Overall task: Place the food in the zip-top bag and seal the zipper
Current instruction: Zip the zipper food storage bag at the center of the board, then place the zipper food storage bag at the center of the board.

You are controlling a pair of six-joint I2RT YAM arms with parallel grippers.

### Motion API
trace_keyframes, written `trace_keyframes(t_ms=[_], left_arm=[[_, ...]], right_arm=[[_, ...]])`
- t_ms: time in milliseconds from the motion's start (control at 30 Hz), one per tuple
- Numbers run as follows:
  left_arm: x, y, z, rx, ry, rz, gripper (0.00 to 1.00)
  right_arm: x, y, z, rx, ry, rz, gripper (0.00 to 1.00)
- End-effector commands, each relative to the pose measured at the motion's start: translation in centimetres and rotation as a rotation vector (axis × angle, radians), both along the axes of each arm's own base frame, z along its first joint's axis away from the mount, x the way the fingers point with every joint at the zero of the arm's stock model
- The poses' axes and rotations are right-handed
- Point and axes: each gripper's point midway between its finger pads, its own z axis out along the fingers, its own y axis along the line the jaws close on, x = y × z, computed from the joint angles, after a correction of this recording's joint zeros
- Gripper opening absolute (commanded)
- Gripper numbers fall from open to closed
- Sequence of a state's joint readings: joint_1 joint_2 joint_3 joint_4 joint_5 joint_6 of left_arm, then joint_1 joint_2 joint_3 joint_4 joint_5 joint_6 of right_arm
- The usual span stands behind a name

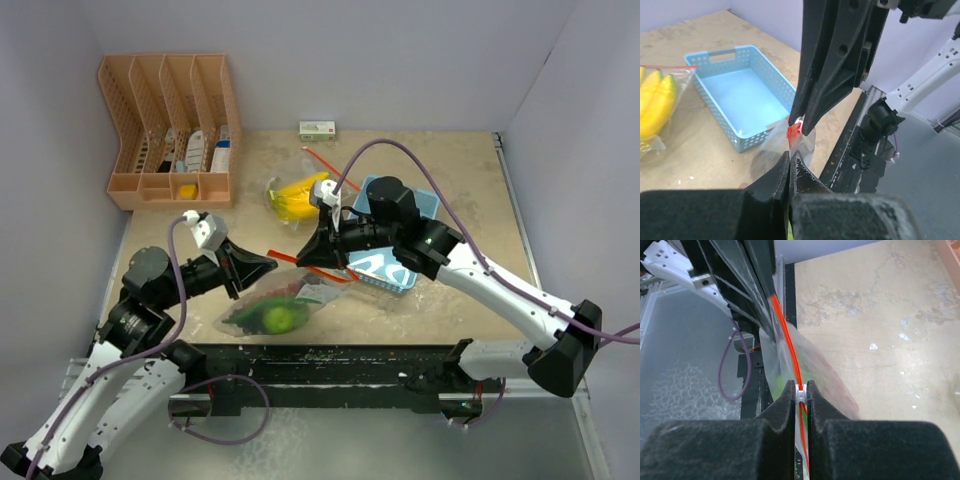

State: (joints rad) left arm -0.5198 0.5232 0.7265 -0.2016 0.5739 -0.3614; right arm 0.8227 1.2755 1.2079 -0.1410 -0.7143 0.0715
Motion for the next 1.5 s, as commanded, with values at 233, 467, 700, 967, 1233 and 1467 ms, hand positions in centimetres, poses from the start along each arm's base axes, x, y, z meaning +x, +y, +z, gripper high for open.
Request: trace_keyframes(t_ms=[233,467,700,967,1233,1467], left_arm=[[2.1,7.5,8.5,-0.033,-0.208,0.451,0.0],[3.0,11.9,9.9,0.025,-0.211,0.687,0.0],[3.4,13.8,9.6,0.039,-0.191,0.793,0.0],[3.9,14.4,8.9,0.043,-0.16,0.836,0.0],[6.3,12.0,6.2,0.05,-0.022,0.803,0.6],[6.3,11.8,5.9,0.053,-0.001,0.8,0.99]], right_arm=[[1.1,-3.2,-2.4,-0.07,0.018,-0.176,0.0],[0.8,-4.7,-3.0,-0.072,0.029,-0.243,0.0],[0.7,-6.0,-3.7,-0.106,0.046,-0.303,0.0],[2.5,-7.2,-4.6,-0.153,0.056,-0.44,0.08],[6.2,-8.2,-3.8,-0.14,0.079,-0.685,0.92],[9.1,-10.4,-5.5,-0.208,0.141,-0.941,1.0]])
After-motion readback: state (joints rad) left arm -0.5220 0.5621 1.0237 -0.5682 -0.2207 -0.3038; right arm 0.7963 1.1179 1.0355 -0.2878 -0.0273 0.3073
